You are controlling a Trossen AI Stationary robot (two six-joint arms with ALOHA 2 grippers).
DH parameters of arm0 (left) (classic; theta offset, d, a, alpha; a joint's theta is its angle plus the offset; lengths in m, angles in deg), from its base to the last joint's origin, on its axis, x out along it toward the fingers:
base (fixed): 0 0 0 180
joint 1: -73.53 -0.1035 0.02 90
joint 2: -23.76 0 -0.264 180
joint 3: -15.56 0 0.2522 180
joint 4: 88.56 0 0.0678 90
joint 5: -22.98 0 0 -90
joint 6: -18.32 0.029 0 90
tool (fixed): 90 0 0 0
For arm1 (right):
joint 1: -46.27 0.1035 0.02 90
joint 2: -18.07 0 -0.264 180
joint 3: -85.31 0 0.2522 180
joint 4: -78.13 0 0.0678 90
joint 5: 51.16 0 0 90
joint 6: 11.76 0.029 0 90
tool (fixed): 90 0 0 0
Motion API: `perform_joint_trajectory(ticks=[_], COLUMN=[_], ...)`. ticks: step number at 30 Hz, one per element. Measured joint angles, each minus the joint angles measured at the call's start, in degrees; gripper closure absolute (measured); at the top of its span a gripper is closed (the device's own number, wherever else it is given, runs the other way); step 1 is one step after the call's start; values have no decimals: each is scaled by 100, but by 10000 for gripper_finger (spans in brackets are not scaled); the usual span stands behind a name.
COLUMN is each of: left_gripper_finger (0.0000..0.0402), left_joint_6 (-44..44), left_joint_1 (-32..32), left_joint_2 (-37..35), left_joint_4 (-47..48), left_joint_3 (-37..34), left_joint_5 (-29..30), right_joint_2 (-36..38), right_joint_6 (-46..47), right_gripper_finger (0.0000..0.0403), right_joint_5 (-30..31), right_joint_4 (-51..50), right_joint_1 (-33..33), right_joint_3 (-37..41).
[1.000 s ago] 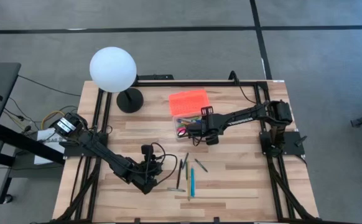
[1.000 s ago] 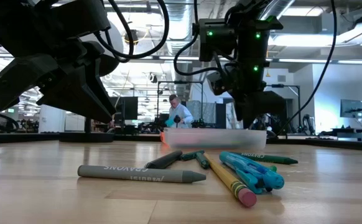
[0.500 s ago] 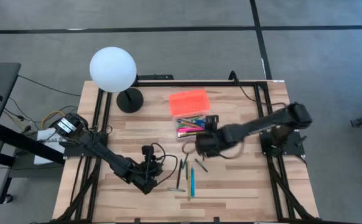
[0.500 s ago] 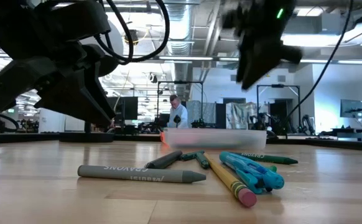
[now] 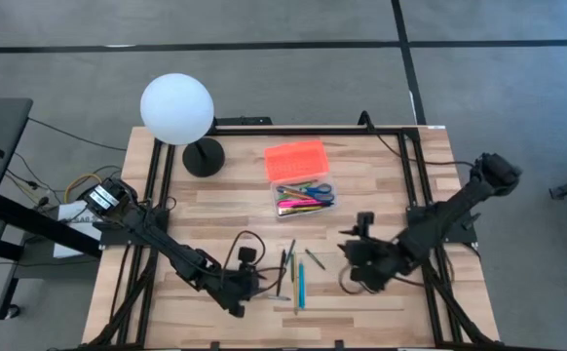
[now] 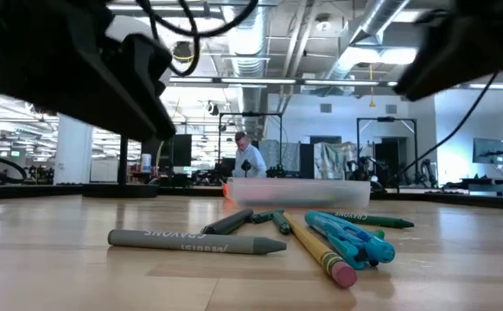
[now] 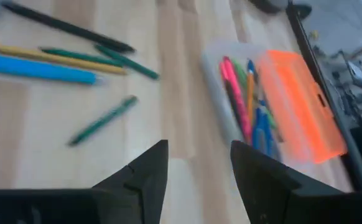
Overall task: Pick & place school supplies into a supply box
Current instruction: Put the gray crayon into the orange supply box
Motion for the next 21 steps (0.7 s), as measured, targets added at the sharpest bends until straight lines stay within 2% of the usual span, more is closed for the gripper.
perform_joint_trajectory(ticks=[5, 9, 16, 21], left_gripper_finger=[283, 283, 283, 283], left_joint_6=[201, -75, -324, -338], left_joint_1=[0, 6, 33, -3], left_joint_2=[0, 149, 992, 1054], left_joint_4=[-393, -600, -1472, -1639], left_joint_3=[-1, 1, 1, 6], left_joint_5=[-293, -297, -576, -583], right_joint_2=[175, 185, 154, 153], right_joint_6=[319, 305, 164, 148], right_gripper_finger=[236, 239, 239, 239], right_joint_5=[449, 779, 1127, 1123], right_joint_4=[1137, 1882, 2348, 2404], right_joint_1=[714, 1071, 1382, 1461], right_joint_3=[834, 1167, 1248, 1248])
